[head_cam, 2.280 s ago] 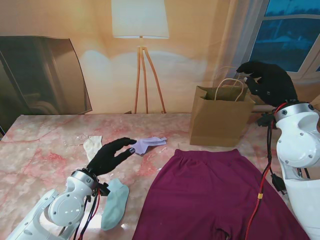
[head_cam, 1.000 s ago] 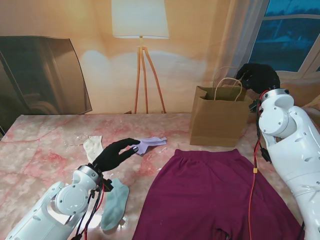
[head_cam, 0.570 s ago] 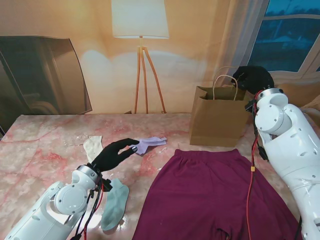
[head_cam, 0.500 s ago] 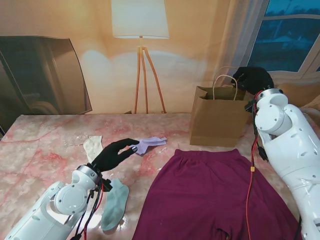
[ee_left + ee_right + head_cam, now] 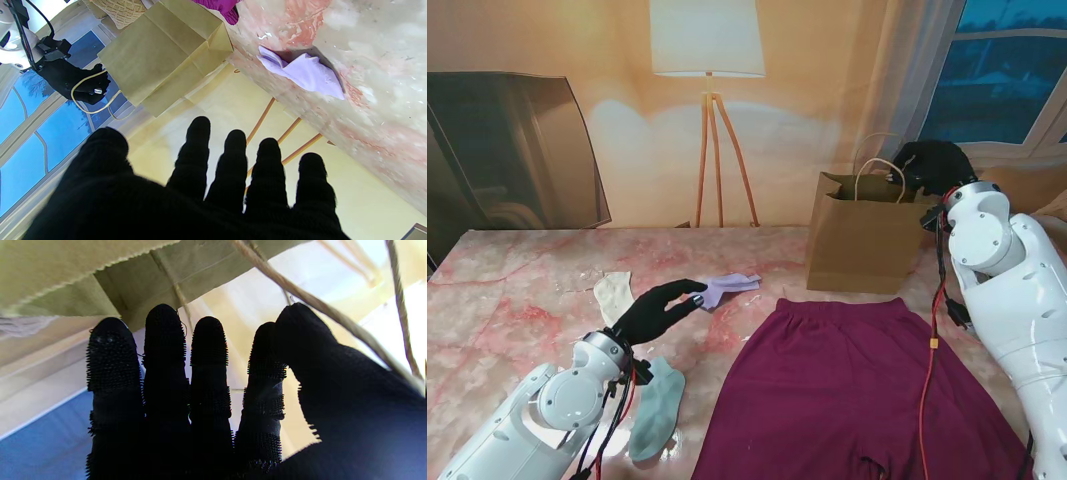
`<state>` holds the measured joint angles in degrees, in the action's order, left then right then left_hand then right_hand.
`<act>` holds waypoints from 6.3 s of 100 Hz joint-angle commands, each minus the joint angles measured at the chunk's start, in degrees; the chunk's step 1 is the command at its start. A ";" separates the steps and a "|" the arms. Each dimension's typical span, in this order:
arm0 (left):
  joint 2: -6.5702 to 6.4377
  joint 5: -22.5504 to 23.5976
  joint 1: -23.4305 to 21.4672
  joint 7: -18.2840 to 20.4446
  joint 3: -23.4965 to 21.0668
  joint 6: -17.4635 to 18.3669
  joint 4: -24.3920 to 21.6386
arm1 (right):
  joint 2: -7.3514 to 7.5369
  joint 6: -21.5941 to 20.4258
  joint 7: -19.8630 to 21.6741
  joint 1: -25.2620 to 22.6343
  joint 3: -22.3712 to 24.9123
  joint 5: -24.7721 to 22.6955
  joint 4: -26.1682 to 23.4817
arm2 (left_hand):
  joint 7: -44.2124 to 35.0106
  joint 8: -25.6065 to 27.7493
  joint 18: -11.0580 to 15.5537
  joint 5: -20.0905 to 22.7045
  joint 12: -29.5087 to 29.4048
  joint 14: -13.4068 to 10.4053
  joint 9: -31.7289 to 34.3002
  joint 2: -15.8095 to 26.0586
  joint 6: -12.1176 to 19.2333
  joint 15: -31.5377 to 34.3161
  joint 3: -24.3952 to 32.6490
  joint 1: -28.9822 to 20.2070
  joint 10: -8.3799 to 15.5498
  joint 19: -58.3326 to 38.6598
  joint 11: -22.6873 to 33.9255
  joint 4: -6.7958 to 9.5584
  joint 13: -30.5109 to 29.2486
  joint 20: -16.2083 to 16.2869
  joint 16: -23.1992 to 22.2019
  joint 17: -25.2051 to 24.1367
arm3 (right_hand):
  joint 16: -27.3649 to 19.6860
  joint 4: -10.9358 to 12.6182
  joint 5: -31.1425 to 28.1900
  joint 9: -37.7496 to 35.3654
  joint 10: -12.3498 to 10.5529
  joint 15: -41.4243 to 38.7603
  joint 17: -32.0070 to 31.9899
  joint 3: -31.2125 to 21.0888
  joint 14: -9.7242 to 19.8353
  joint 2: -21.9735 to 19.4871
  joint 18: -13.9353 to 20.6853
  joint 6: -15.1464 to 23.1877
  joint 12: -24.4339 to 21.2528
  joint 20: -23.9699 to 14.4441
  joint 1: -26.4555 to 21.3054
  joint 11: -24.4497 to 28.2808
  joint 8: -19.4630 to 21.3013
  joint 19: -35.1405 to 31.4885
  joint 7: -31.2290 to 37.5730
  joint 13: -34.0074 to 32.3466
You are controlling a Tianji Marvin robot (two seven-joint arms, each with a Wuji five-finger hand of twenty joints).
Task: Fold the socks and the shorts into the kraft paper bag
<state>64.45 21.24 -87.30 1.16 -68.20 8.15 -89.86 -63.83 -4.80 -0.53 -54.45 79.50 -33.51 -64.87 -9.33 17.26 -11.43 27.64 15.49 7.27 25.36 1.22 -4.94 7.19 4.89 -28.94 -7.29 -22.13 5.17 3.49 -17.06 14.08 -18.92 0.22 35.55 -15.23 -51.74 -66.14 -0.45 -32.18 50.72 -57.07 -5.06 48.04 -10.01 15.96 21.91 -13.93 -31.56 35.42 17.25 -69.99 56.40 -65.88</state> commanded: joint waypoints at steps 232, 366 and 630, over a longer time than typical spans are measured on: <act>-0.11 -1.37 0.67 1.32 0.21 -0.71 1.03 | 5.55 -3.43 20.51 9.89 -15.44 -14.44 5.04 | -0.28 0.84 -1.45 0.48 -0.10 -2.21 -1.56 -0.12 1.37 -1.53 -1.38 0.22 1.32 1.37 -0.96 1.48 1.55 1.62 0.51 -0.38 | -16.31 1.53 33.23 39.52 -0.67 24.55 -33.99 -13.12 2.85 11.16 3.65 -14.03 -12.23 -12.44 22.02 -22.64 1.24 31.07 -36.26 36.64; 0.02 -0.81 1.82 0.66 0.71 -0.18 1.19 | 4.41 0.11 9.68 -2.87 2.64 -18.61 -10.72 | -0.31 0.77 -1.22 0.44 -0.07 -2.24 -1.30 -0.71 1.32 -1.43 -0.91 -0.63 1.70 1.48 -0.84 1.35 1.31 1.86 0.47 -0.08 | -13.61 4.19 27.12 31.85 -2.68 21.16 -29.03 -2.97 3.75 -3.92 3.03 -10.82 -9.95 -13.71 13.50 -17.91 2.11 26.57 -30.37 28.02; -4.42 18.70 -6.11 12.19 -7.87 -3.38 -1.96 | 2.27 -7.10 7.99 -37.12 0.31 -0.46 -30.48 | -13.97 -1.10 2.45 3.91 29.10 0.33 14.84 -30.75 2.46 35.32 43.52 -12.25 4.80 -52.34 22.06 -8.60 -25.33 16.07 -33.07 30.35 | -19.03 8.19 24.01 27.40 -1.77 22.81 -29.11 4.74 6.92 -20.28 11.48 -10.22 -10.76 2.73 16.68 -19.75 1.86 28.50 -30.74 28.16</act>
<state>60.39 41.14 -92.54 13.12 -76.46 4.55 -92.73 -61.29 -11.74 7.33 -91.32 80.28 -34.07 -95.81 -21.62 16.23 -9.48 32.48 36.06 8.80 39.15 -26.60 -3.72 39.06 46.80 -40.26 -5.36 -70.95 23.41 -0.97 -41.60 27.81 -47.81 30.38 16.54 -9.65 -27.21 -37.64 -1.61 -9.87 22.41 -53.31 -0.10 28.90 0.20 4.42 11.52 -11.40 -16.77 15.82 19.01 -39.82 25.95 -37.84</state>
